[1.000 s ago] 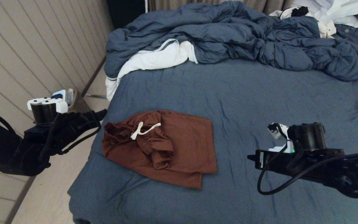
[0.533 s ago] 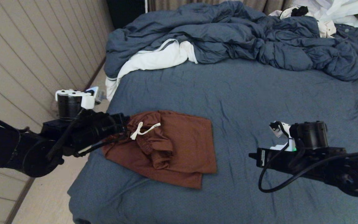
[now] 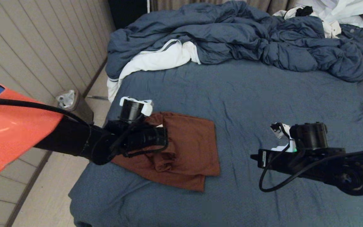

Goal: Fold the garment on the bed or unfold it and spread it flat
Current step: Unford the brown shorts

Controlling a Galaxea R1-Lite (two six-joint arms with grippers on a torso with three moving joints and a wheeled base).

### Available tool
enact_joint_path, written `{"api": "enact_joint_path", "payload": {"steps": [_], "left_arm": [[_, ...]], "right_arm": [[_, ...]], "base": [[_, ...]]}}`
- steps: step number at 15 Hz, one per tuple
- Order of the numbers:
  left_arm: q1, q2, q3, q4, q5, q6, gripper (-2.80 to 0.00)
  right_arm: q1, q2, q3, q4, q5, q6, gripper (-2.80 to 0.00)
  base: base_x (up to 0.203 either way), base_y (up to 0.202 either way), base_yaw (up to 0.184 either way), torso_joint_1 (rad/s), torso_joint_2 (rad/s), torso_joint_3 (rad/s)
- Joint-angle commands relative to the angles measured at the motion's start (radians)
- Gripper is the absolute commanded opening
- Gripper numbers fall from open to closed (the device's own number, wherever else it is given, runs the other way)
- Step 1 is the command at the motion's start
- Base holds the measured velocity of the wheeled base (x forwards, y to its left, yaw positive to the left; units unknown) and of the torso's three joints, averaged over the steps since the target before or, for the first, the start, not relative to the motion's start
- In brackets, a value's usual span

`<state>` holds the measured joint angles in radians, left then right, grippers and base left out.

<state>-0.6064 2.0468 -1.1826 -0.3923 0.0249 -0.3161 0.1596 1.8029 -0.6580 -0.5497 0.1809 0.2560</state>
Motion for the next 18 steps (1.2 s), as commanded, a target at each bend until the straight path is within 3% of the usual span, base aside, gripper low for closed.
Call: {"api": "enact_joint_path", "payload": {"steps": [1,2,3,11,13,18], "left_arm": [[-0.024,0.061,-0.004,-0.006,-0.002,0.061,-2.8],[-0.024,0.071,-0.014,-0.008,0.0,0.065,-2.8],[-0.024,0.087,-0.023,-0.01,0.01,0.066,0.0],[-0.024,0.092,0.023,-0.014,0.021,0.064,0.0],[-0.023,0.081,0.026,-0.03,0.055,0.066,0.0],[-0.016,0.008,0.151,-0.062,0.066,0.062,0.0]], "right_arm": [[-0.02,0.036,-0.015,-0.004,0.003,0.001,-2.8],[-0.022,0.041,-0.017,-0.004,0.002,0.0,-2.8],[-0.02,0.041,-0.015,-0.004,0.002,-0.003,-2.8],[-0.02,0.044,-0.014,-0.004,0.003,-0.007,-2.8],[-0.025,0.044,-0.015,-0.002,0.005,-0.007,-2.8],[-0.028,0.042,-0.011,-0.004,0.008,-0.009,-2.8]], "base": [[0.0,0.0,0.0,0.0,0.0,0.0],[0.0,0.0,0.0,0.0,0.0,0.0],[0.0,0.0,0.0,0.0,0.0,0.0],[0.0,0.0,0.0,0.0,0.0,0.0],[0.0,0.0,0.0,0.0,0.0,0.0],[0.0,0.0,0.0,0.0,0.0,0.0]]}}
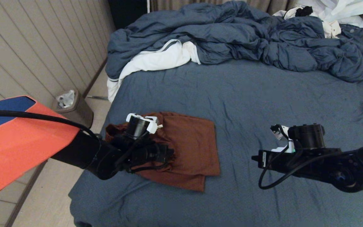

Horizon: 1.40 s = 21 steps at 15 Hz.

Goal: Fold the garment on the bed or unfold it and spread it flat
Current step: Unford the brown shorts

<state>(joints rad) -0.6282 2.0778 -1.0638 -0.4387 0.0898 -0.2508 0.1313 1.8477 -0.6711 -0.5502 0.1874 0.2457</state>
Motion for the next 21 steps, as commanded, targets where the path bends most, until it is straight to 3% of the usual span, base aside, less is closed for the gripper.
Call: {"api": "enact_joint_path", "payload": {"steps": [1,6,8,19,20,21], "left_arm": [[0.013,-0.016,0.043,-0.042,0.001,-0.004,0.0],[0.103,0.059,0.047,-0.176,0.02,0.002,0.0],[0.134,0.074,0.05,-0.181,0.019,0.001,0.0],[0.142,0.101,0.092,-0.199,0.009,-0.007,0.0],[0.141,0.104,0.084,-0.199,0.009,-0.005,-2.8],[0.141,0.105,0.069,-0.199,0.01,-0.004,-2.8]], "right_arm": [[0.001,0.0,0.002,-0.004,0.001,0.002,-2.8],[0.001,0.015,-0.002,-0.003,0.002,0.004,-2.8],[0.004,0.027,-0.002,-0.004,0.001,0.003,-2.8],[0.002,0.05,-0.01,-0.004,0.001,0.003,-2.8],[0.002,0.052,-0.012,-0.004,0.001,0.003,-2.8],[0.001,0.053,-0.012,-0.004,0.001,0.003,-2.8]], "base": [[0.0,0.0,0.0,0.0,0.0,0.0],[0.0,0.0,0.0,0.0,0.0,0.0],[0.0,0.0,0.0,0.0,0.0,0.0],[0.0,0.0,0.0,0.0,0.0,0.0],[0.0,0.0,0.0,0.0,0.0,0.0],[0.0,0.0,0.0,0.0,0.0,0.0]]}}
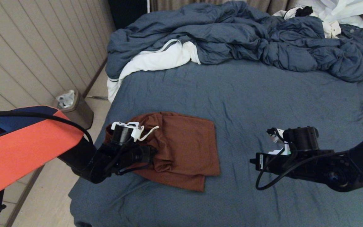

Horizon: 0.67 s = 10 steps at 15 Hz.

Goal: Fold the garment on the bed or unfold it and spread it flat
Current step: Unford the brown shorts

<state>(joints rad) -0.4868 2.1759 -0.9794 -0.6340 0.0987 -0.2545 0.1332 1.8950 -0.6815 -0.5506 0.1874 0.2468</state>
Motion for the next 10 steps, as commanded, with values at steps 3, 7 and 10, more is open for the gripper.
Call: {"api": "enact_joint_path", "payload": {"steps": [3,7,10], "left_arm": [[-0.002,-0.002,-0.055,-0.004,-0.006,0.0,-2.8],[-0.003,0.007,-0.133,0.009,-0.005,-0.001,-2.8],[0.013,-0.022,-0.191,0.022,-0.004,0.0,-2.8]], "right_arm": [[-0.001,0.006,-0.001,-0.003,0.001,0.002,-2.8],[-0.003,-0.004,0.002,-0.003,0.001,0.003,-2.8],[0.0,0.001,-0.003,-0.003,0.001,0.008,-2.8]], "base": [[0.0,0.0,0.0,0.0,0.0,0.0],[0.0,0.0,0.0,0.0,0.0,0.0],[0.0,0.0,0.0,0.0,0.0,0.0]]}}
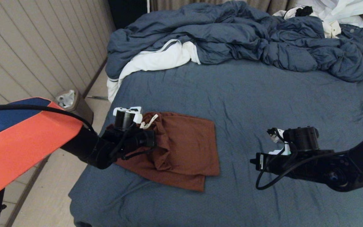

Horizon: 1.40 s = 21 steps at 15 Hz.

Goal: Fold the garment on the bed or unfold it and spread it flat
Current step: Unford the brown shorts

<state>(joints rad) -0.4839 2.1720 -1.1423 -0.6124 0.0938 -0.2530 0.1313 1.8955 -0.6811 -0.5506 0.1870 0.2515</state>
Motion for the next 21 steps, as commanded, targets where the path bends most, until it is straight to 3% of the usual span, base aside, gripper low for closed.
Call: {"api": "enact_joint_path", "payload": {"steps": [1,6,8,10,12,15,17,20,21], "left_arm": [[0.016,-0.033,-0.055,0.013,0.001,-0.002,-2.8],[0.047,-0.061,-0.22,0.104,0.0,-0.045,-2.8],[0.055,-0.064,-0.302,0.159,0.0,-0.091,-2.8],[0.063,-0.055,-0.358,0.204,0.001,-0.14,-2.8],[0.083,-0.049,-0.367,0.205,0.007,-0.148,-2.8],[0.113,-0.029,-0.404,0.211,0.014,-0.195,-2.8],[0.125,-0.01,-0.418,0.209,0.015,-0.214,-2.8],[0.136,0.014,-0.421,0.205,0.017,-0.223,-2.8],[0.137,0.022,-0.427,0.207,0.018,-0.224,-2.8]], "right_arm": [[0.002,-0.003,-0.005,-0.003,0.002,0.008,-2.8],[0.013,-0.015,-0.008,-0.003,0.002,0.041,-2.8],[0.03,-0.057,-0.013,0.001,0.019,0.068,-2.8],[0.072,-0.114,-0.031,0.033,0.16,0.147,-2.8],[0.116,-0.102,-0.084,0.131,0.186,0.164,-2.8],[0.204,-0.047,-0.192,0.223,0.173,0.168,-2.8],[0.246,0.017,-0.254,0.273,0.107,0.151,-2.8],[0.264,0.093,-0.265,0.285,0.006,0.016,-2.8],[0.278,0.105,-0.26,0.285,-0.015,-0.018,0.0]], "base": [[0.0,0.0,0.0,0.0,0.0,0.0],[0.0,0.0,0.0,0.0,0.0,0.0],[0.0,0.0,0.0,0.0,0.0,0.0],[0.0,0.0,0.0,0.0,0.0,0.0],[0.0,0.0,0.0,0.0,0.0,0.0],[0.0,0.0,0.0,0.0,0.0,0.0],[0.0,0.0,0.0,0.0,0.0,0.0],[0.0,0.0,0.0,0.0,0.0,0.0],[0.0,0.0,0.0,0.0,0.0,0.0]]}}
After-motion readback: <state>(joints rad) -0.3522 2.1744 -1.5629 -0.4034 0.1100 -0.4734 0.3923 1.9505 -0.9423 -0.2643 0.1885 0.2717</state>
